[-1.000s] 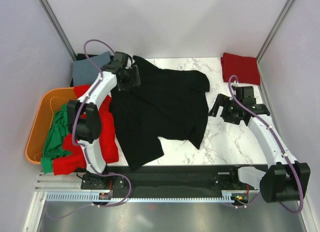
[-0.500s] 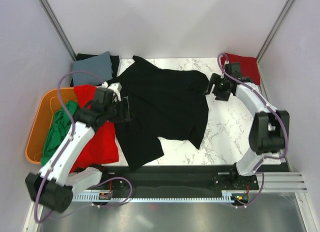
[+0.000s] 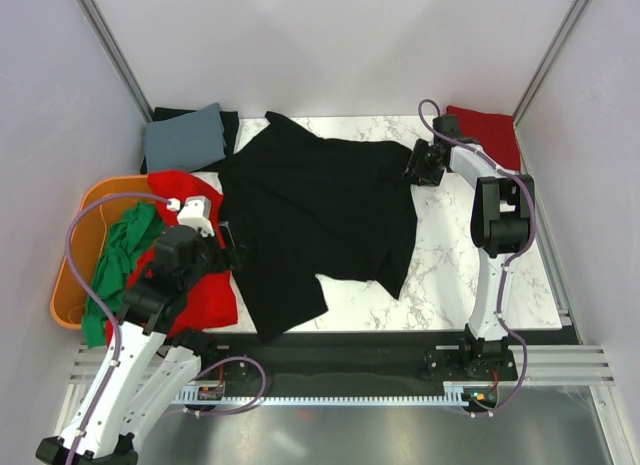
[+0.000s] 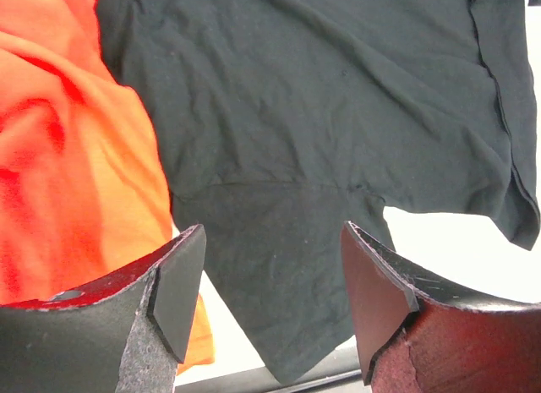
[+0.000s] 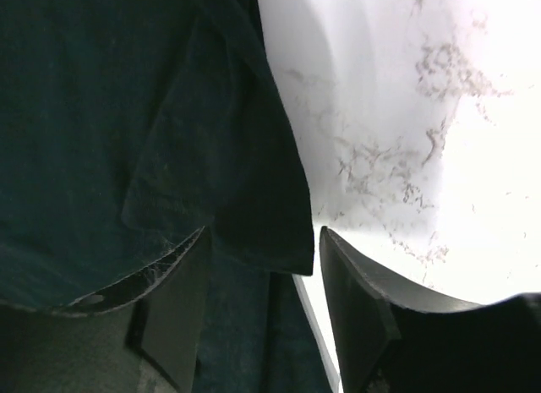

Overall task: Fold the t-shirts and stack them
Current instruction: Flatten the tshirt out

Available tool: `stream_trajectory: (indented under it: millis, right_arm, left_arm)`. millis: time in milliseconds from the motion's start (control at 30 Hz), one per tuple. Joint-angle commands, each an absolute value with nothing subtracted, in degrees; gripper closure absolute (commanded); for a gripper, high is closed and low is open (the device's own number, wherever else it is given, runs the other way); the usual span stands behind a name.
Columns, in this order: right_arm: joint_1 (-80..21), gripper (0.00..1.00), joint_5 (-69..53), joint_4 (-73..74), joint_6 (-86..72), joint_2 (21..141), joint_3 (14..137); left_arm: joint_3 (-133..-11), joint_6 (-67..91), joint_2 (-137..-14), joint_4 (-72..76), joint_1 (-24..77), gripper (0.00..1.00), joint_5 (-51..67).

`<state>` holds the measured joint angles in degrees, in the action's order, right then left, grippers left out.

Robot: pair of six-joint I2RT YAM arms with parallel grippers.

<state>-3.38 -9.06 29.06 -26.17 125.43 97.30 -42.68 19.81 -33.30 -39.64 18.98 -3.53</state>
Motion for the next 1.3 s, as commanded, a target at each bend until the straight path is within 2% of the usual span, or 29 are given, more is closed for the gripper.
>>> stream_trajectory:
  millis: [0,67,167,367,467,633,733,767,800,833,867,900,933,1067,1233,1267]
  right_arm:
    - [-3.3,0.40,-6.8,27.8,-25.8,125.6,101.0]
    - [-3.3,0.42,-7.2,27.8,-25.6,126.4,101.4]
    - [-3.3,0.54,-7.8,27.6,-25.9,126.6,101.6]
    - [-3.3,1.00,-8.2,26.9,-26.4,123.9,101.2]
    - [-2.7,1.00,-5.9,27.8,-25.1,121.7,103.2]
    - [-0.4,1.00,2.2,31.2,-18.9,123.2,117.7]
    - [3.0,1.00,2.6,30.7,-17.8,128.6,128.0]
    - [3.5,0.97,2.5,31.5,-17.9,130.6,133.8]
    - [3.7,0.54,2.7,32.3,-18.2,134.3,136.6]
    - [3.9,0.24,3.4,33.8,-19.4,135.9,139.4]
    - [4.0,0.08,4.1,37.2,-20.1,137.0,143.0]
    - [4.0,0.02,4.1,38.3,-20.6,136.8,143.0]
    - [4.0,0.02,4.0,38.6,-21.4,135.4,141.2]
    - [4.0,0.02,3.9,33.5,-21.8,122.9,117.9]
    - [4.0,0.03,0.2,33.0,-25.7,103.0,94.7]
    - [3.6,0.03,-1.6,31.9,-27.5,100.0,86.0]
  left_arm:
    - [-42.2,19.7,-33.1,-37.0,19.0,0.28,-6.4]
    - [-42.2,19.6,-33.3,-37.0,19.0,0.28,-6.3]
    - [-42.3,19.6,-33.7,-37.0,19.0,0.28,-6.3]
    - [-42.3,19.5,-33.7,-37.0,18.9,0.28,-6.2]
    - [-42.2,19.6,-33.7,-37.0,18.9,0.28,-6.4]
    - [-42.2,19.7,-34.2,-37.0,18.9,0.28,-6.3]
    - [-42.3,19.6,-35.1,-37.0,18.9,0.29,-6.0]
    - [-42.3,19.6,-34.9,-37.0,18.9,0.29,-6.1]
    - [-42.3,19.6,-34.8,-37.0,18.9,0.29,-6.2]
    - [-42.2,19.6,-34.6,-37.0,18.9,0.29,-6.3]
    - [-42.2,19.7,-34.5,-37.0,19.0,0.29,-6.4]
    - [-42.2,19.7,-34.3,-37.0,18.9,0.29,-6.5]
    - [-42.1,19.7,-34.4,-37.0,18.9,0.29,-6.4]
    - [-42.3,19.6,-35.3,-37.0,18.9,0.29,-5.6]
    - [-42.7,19.5,-36.4,-37.0,18.8,0.29,-4.8]
    - [-43.0,19.6,-36.6,-37.0,19.0,0.29,-4.4]
